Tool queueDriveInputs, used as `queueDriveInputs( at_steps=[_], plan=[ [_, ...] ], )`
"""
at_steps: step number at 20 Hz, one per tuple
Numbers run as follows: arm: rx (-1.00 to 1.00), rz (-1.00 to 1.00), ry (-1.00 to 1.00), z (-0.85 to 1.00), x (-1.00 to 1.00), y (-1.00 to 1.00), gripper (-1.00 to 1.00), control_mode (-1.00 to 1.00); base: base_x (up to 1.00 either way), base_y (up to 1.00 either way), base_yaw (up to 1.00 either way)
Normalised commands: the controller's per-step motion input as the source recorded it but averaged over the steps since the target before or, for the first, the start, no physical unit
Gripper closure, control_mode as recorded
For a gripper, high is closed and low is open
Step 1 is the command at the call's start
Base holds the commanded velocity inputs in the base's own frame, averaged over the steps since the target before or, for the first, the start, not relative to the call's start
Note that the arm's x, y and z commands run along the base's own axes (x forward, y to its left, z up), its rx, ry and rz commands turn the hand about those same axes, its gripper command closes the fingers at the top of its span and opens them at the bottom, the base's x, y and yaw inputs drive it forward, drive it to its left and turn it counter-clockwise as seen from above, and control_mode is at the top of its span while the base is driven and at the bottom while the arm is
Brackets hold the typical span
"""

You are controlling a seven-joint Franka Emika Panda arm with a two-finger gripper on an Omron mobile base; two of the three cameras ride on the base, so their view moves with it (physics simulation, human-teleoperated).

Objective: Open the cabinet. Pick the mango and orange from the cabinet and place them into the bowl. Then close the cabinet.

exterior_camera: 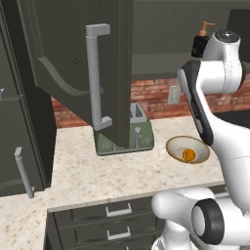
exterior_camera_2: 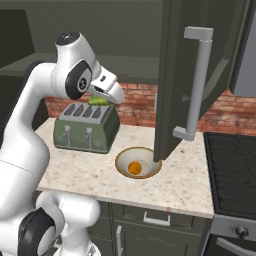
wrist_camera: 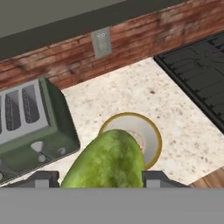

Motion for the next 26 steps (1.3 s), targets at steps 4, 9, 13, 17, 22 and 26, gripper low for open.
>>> queueDriveInputs(
  at_steps=[4, 9, 13, 17, 22, 26],
  plan=[
    [0.0, -0.03, 0.0, -0.36, 0.0, -0.35, 1.0, -1.0, 0.0, 0.0, 0.0],
    [0.0, -0.03, 0.03, -0.39, 0.0, -0.29, 1.0, -1.0, 0.0, 0.0, 0.0],
    [0.0, -0.03, 0.04, -0.38, 0.0, -0.22, 1.0, -1.0, 0.0, 0.0, 0.0],
    [0.0, -0.04, 0.02, -0.41, 0.0, -0.16, 1.0, -1.0, 0.0, 0.0, 0.0],
    [0.0, -0.04, 0.01, -0.42, 0.01, -0.07, 1.0, -1.0, 0.0, 0.0, 0.0],
    [0.0, -0.05, 0.01, -0.41, 0.09, -0.01, 1.0, -1.0, 0.0, 0.0, 0.0]
  ],
)
